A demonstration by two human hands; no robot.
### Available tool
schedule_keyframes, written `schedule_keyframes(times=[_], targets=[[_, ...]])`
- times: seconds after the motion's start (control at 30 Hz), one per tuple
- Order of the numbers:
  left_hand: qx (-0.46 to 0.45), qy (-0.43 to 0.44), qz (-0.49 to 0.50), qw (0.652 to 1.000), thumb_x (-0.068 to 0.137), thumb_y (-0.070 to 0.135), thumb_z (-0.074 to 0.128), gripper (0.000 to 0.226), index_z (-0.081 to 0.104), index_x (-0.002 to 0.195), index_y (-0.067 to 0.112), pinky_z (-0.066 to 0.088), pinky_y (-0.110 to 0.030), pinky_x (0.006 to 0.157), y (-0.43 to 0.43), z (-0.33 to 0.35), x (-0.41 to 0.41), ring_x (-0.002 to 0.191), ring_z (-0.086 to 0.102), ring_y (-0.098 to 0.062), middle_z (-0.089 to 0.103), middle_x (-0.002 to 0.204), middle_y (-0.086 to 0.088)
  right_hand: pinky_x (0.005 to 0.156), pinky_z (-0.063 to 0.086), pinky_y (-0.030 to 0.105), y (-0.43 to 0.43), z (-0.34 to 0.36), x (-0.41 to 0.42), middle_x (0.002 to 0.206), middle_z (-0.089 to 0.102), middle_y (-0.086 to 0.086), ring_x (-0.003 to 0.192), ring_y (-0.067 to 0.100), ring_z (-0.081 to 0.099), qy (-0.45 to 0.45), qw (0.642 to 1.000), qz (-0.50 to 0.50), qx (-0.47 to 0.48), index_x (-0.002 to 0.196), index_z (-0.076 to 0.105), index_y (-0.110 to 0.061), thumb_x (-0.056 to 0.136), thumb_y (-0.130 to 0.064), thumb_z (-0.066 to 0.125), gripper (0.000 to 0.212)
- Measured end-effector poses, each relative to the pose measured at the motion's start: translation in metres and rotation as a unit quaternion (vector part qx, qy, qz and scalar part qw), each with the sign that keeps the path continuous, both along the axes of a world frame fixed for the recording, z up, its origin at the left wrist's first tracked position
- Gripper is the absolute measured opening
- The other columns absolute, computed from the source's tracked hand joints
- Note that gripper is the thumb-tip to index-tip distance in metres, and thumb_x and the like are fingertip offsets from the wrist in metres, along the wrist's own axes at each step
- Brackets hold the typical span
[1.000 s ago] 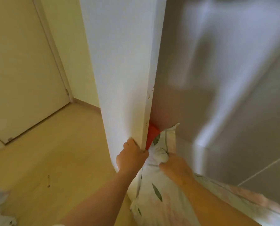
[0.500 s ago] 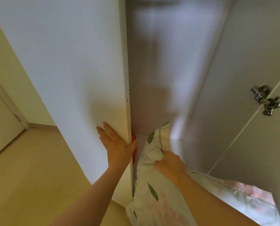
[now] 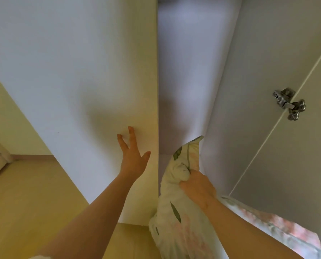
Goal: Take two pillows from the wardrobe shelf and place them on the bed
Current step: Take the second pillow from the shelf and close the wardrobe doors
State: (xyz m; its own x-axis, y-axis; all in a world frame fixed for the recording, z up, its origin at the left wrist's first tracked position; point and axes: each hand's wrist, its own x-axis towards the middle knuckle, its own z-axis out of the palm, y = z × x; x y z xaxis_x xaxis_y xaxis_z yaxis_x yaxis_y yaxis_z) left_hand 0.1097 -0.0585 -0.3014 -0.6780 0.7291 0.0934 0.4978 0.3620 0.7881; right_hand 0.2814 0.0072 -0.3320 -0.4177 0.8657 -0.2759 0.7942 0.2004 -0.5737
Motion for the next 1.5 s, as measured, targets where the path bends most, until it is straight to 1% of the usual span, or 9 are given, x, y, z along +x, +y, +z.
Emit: schedule_keyframes(times=[0.17,0.3,0.43,0.57,0.7,0.87,1.1,1.27,1.5], targets=[[-0.058,0.138,-0.085,0.985,0.084,0.025,0.065,0.099,-0.012,0.147,0.022,0.032,-0.041,0.11,-0.007,0.0,0.008,0.145,0.014,-0.03,-0.025,0.155,-0.007,0.071,0.039,0.025,-0.01,0.006,0.006,0.107,0.066,0.006,0.08,0.018,0.052,0.015,0.999,-0.002,0.043,0.106,0.059,-0.014,0.094,-0.028,0.041,0.026],[-0.19,0.303,-0.313,0.88,0.075,0.053,0.065,0.112,-0.015,0.146,0.022,-0.001,-0.041,0.119,-0.006,-0.006,0.037,0.144,-0.019,-0.019,-0.024,0.152,0.009,0.071,0.041,0.026,-0.016,0.017,0.018,0.108,0.065,0.003,0.092,0.023,0.061,0.01,0.999,0.003,0.037,0.115,0.055,-0.018,0.087,-0.038,0.055,0.034],[-0.208,0.335,-0.408,0.824,0.066,0.054,0.071,0.12,-0.011,0.148,0.022,0.005,-0.045,0.12,0.011,-0.013,0.053,0.146,-0.012,-0.02,-0.011,0.158,0.007,0.075,0.05,0.029,-0.027,0.019,0.038,0.1,0.066,-0.001,0.085,0.017,0.058,0.046,0.999,-0.011,-0.002,0.114,0.056,-0.021,0.075,-0.042,0.069,0.046],[-0.211,0.292,-0.468,0.807,0.06,0.047,0.076,0.106,0.017,0.145,0.025,0.024,-0.038,0.113,0.02,-0.011,0.079,0.139,0.028,-0.021,0.031,0.15,0.002,0.077,0.054,0.034,-0.043,0.021,0.06,0.091,0.064,-0.003,0.087,0.019,0.062,0.087,0.994,-0.061,-0.009,0.105,0.059,-0.019,0.07,-0.032,0.075,0.041],[-0.22,0.253,-0.484,0.808,0.058,0.046,0.079,0.061,0.057,0.11,0.024,0.043,-0.032,0.087,0.024,-0.007,0.106,0.105,0.059,-0.02,0.065,0.111,0.005,0.069,0.047,0.028,-0.061,0.022,0.088,0.089,0.064,-0.002,0.082,0.018,0.058,0.076,0.99,-0.113,0.024,0.096,0.062,-0.02,0.071,-0.033,0.075,0.03],[-0.216,0.163,-0.552,0.789,0.058,0.032,0.082,0.046,0.064,0.1,0.023,0.051,-0.033,0.081,0.016,-0.004,0.147,0.098,0.063,-0.02,0.071,0.101,0.002,0.061,0.037,0.029,-0.076,0.033,0.137,0.058,0.046,-0.004,0.065,0.017,0.046,0.155,0.957,-0.243,0.033,0.056,0.044,-0.018,0.088,-0.042,0.055,0.042],[-0.207,0.204,-0.639,0.712,0.06,0.028,0.081,0.043,0.065,0.098,0.018,0.052,-0.034,0.078,0.012,0.01,0.219,0.093,0.064,-0.022,0.072,0.098,-0.002,0.063,0.035,0.029,-0.091,0.037,0.228,0.063,0.049,0.002,0.072,0.027,0.047,0.143,0.828,-0.535,0.094,0.068,0.046,-0.01,0.089,-0.025,0.051,0.026],[-0.219,0.229,-0.691,0.65,0.058,0.027,0.083,0.047,0.065,0.1,0.018,0.051,-0.033,0.078,0.014,0.011,0.267,0.092,0.064,-0.019,0.072,0.099,-0.001,0.069,0.038,0.032,-0.1,0.04,0.275,0.098,0.051,0.011,0.078,0.023,0.046,0.237,0.72,-0.636,0.146,0.086,0.043,-0.01,0.078,-0.024,0.066,0.027],[-0.228,0.225,-0.696,0.642,0.06,0.028,0.082,0.044,0.065,0.099,0.017,0.05,-0.032,0.078,0.009,0.003,0.299,0.093,0.063,-0.02,0.072,0.1,-0.003,0.051,0.032,0.019,-0.098,0.055,0.298,0.069,0.043,-0.005,0.059,0.008,0.041,0.26,0.775,-0.555,0.153,0.084,0.04,-0.014,0.086,-0.026,0.064,0.027]])
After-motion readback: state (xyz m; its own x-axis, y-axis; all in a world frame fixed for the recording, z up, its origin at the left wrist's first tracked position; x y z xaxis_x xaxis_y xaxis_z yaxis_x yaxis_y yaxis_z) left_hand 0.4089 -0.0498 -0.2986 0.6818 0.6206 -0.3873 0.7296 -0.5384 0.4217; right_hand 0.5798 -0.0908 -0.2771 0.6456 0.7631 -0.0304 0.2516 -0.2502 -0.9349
